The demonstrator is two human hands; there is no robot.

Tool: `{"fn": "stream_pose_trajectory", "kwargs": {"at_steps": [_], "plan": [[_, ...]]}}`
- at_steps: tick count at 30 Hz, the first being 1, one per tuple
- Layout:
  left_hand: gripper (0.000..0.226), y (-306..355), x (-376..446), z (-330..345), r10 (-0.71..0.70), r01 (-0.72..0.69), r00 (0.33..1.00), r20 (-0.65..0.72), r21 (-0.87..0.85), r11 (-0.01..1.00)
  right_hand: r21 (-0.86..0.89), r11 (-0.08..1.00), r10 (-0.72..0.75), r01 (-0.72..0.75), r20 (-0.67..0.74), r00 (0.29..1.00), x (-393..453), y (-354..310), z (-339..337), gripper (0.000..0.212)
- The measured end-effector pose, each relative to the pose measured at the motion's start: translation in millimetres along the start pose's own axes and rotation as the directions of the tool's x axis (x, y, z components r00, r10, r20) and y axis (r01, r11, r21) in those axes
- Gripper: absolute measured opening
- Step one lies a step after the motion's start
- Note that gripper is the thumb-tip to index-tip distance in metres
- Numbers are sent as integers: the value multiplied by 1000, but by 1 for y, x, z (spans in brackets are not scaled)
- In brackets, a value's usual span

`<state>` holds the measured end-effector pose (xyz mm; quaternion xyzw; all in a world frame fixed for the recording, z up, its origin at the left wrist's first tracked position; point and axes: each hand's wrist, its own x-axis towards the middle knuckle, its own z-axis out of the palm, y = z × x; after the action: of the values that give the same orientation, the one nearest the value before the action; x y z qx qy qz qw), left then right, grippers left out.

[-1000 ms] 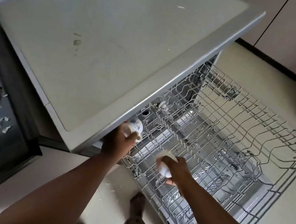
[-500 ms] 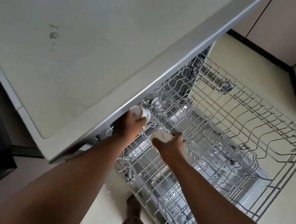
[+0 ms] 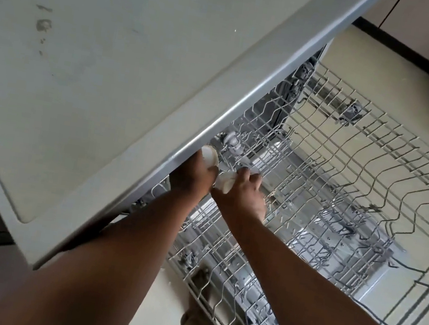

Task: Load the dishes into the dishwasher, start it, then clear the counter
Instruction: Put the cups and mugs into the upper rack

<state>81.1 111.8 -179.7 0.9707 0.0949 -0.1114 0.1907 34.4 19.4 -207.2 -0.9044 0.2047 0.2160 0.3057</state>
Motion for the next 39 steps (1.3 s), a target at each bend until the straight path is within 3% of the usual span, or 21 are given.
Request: {"fn": "stream_pose_trajectory", "kwargs": {"at_steps": [3,6,9,19,25,29,39], "plan": [[52,-4,2,4,42,-42,999,6,68,997,-32,999,18,-17,33,999,9,-2,4,76],[35,-2,-1,3,134,-135,991,28,16,991,-44,998,41,-39,35,999,12,-1,6,74],[30,-3,3,5,142,-141,989,48,-22,990,-37,999,38,-37,30,999,13,0,7,74],[59,-19,27,30,131,-129,989,70,-42,991,36,999,-10,7,74,997,9,-2,17,67],[54,-30,29,31,192,-191,975,112,-20,981,78,995,-74,68,68,995,6,0,16,64],[63,-31,31,32,228,-237,958,173,35,971,60,996,-61,58,54,997,9,-3,16,63],[87,-25,28,31,191,-203,953,234,29,979,-110,990,-77,83,57,995,14,6,18,90]]}}
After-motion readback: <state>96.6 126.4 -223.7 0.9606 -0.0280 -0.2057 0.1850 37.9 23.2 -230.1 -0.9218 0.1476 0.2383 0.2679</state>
